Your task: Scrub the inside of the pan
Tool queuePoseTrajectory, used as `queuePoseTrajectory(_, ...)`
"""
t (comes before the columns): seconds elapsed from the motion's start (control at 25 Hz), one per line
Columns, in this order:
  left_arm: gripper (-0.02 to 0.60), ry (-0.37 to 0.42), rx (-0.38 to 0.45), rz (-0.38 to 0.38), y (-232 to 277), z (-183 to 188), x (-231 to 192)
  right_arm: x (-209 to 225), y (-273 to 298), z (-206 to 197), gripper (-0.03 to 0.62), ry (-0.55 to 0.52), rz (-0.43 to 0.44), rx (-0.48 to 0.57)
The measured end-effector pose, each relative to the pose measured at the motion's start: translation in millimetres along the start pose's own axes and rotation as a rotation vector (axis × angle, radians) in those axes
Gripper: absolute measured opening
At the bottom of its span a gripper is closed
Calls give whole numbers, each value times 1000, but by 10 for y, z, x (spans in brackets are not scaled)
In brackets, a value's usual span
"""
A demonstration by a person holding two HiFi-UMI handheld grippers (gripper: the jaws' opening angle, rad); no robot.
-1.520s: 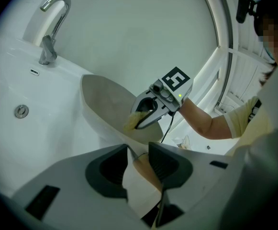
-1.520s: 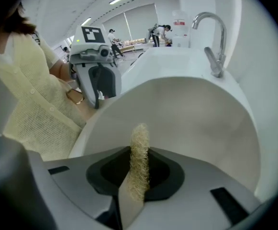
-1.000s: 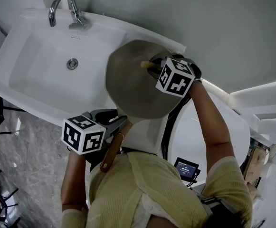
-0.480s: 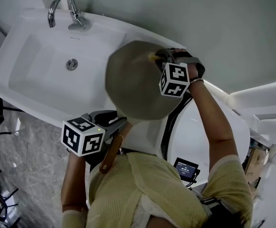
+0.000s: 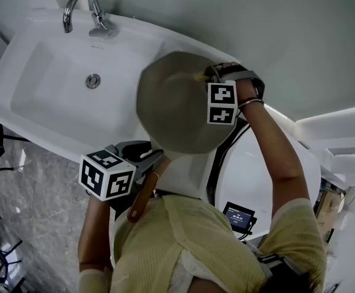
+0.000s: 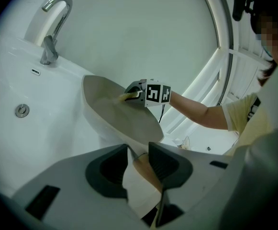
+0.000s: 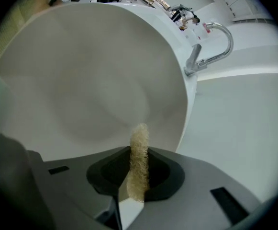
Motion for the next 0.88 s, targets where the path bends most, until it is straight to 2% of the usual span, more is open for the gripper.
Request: queuePoseTrajectory(0.88,178,6,13,18,-7,-10,7,-676,-281,-31,84,36,401,-84)
Point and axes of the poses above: the fingertips, and each gripper's own axes: y forward along the fingers, x to its right, z out of its top, the point moved 4 cm from there along -y, backward along the fingers, and after that the axes turned 7 degrees about -z, right-handed, at the moved point
